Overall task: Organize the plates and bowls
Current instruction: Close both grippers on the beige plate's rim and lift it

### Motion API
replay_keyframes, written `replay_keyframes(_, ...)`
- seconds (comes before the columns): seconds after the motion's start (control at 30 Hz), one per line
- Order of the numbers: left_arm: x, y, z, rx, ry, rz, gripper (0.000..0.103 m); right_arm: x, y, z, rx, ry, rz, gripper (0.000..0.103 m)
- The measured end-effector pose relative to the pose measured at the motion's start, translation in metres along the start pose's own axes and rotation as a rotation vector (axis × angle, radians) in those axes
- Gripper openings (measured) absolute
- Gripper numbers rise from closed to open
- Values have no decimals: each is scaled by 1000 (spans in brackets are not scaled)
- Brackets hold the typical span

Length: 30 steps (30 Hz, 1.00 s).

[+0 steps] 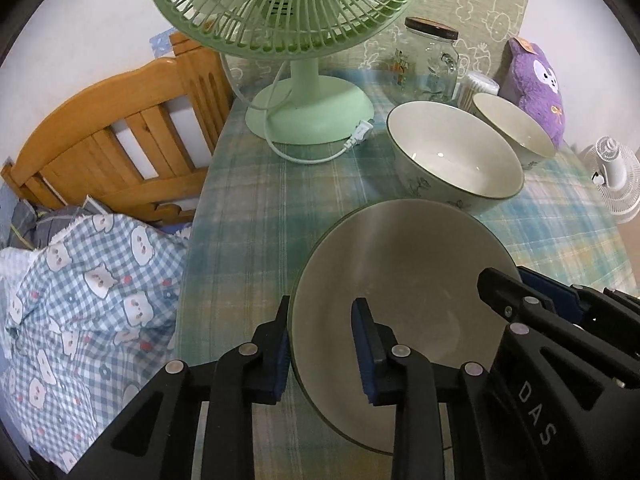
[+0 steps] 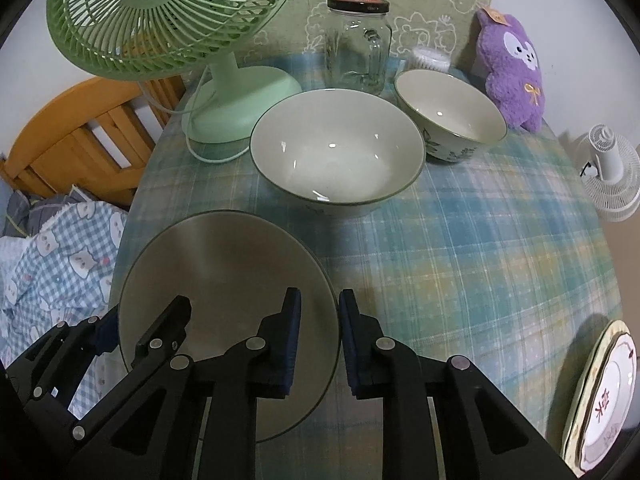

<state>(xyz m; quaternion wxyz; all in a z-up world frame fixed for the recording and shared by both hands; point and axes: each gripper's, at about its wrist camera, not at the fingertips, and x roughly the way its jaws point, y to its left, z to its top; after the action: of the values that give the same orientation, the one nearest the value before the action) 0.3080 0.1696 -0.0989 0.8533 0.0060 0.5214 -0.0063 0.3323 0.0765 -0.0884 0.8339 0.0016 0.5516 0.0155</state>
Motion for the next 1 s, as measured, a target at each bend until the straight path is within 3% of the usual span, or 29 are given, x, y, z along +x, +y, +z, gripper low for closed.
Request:
replay_keyframes(0.37,-42,-33,-19,-19,-20,-9,27,-46,-33,-23,10,-27,-3,23)
replay_keyframes(0.73,-77,-98,-51,-8,-39,-15,27,-85,-99,-64,17,-58,-13,23)
replay_keyframes(1.0,-81,-146,-81,-16,-10,-30,27,-89,-147,-98,12,-46,-21,23)
